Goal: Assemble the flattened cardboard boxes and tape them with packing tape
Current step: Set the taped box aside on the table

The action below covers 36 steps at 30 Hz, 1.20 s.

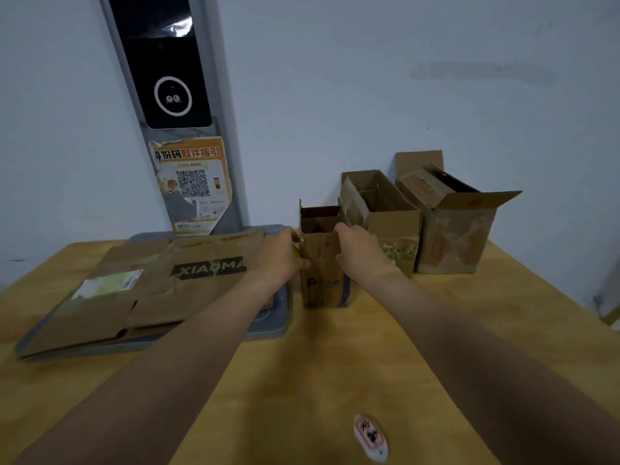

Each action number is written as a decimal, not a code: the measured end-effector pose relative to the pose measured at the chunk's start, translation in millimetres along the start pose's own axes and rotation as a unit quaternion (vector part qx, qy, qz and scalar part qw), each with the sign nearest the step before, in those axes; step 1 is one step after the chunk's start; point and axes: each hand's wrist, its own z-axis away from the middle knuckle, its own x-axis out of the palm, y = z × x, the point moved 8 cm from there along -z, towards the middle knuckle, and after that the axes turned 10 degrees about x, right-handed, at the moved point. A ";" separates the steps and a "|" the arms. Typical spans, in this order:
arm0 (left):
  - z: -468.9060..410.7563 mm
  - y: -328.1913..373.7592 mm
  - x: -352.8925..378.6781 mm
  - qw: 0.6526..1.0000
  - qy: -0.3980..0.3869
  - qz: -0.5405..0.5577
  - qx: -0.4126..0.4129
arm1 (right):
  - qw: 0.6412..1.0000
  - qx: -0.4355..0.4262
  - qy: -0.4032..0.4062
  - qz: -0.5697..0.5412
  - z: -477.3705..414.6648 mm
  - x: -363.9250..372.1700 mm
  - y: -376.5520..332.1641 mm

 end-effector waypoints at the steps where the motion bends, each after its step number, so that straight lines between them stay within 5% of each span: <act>1: -13.2 -4.1 2.9 1.000 0.001 -0.008 0.005 | 1.000 0.004 0.000 0.009 -12.8 3.3 -0.8; 16: -103.5 -42.6 6.1 0.981 -0.008 -0.190 0.034 | 0.996 0.076 -0.002 0.042 -116.7 25.7 -4.6; 21: -50.4 -51.5 -11.5 0.978 -0.004 -0.204 0.037 | 0.998 0.050 -0.015 0.032 -63.1 18.4 -5.9; 36: 143.9 31.9 -4.1 0.962 -0.043 -0.261 0.067 | 0.956 0.069 -0.268 0.100 183.5 35.9 20.3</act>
